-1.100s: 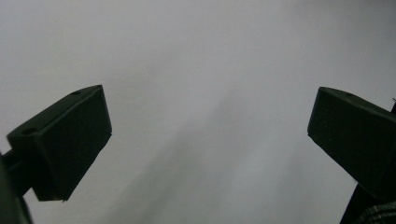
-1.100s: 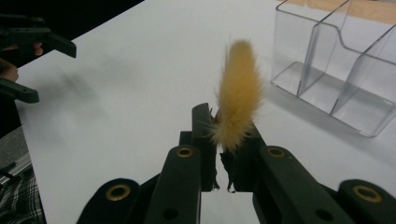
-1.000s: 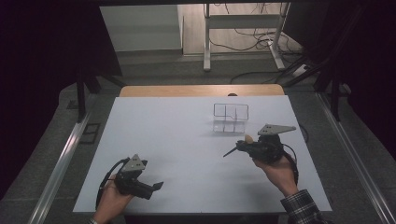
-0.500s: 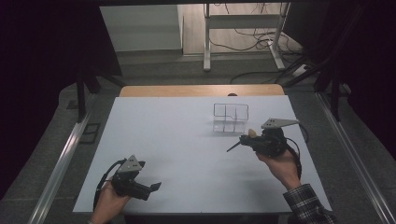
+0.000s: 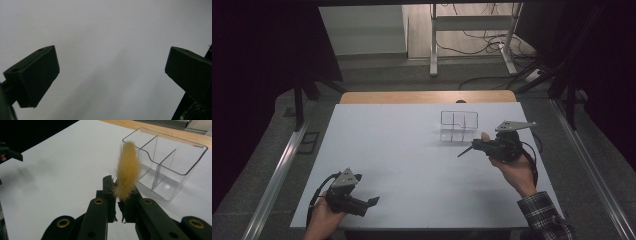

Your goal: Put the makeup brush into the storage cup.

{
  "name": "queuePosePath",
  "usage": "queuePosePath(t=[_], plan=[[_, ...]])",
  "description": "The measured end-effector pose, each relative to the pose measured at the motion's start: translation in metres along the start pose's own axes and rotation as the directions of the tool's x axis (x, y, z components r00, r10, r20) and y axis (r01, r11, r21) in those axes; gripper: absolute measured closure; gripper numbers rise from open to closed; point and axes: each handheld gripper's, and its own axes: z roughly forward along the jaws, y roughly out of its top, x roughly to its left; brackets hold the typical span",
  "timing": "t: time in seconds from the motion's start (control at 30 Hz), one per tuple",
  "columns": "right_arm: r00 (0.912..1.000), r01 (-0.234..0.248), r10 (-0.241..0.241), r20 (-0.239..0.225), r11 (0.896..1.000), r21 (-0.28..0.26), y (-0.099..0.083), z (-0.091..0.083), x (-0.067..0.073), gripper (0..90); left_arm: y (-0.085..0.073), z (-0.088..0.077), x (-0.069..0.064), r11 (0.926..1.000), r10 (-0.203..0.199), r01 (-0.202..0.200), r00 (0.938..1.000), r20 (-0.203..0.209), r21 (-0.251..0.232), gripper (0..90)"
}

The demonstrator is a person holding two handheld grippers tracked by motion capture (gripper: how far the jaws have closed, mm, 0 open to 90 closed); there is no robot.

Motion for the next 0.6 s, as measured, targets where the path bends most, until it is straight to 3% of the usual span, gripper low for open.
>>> queuePosePath(t=[0.6], plan=[[0.9990,0.008,-0.007,0.044,1.000,-0.022,0.018,-0.002,-0.009,83.7,-0.012,-0.011,0.007,0.9991,-0.041,0.041,0.9986,-0.032,-0.012,0.0]])
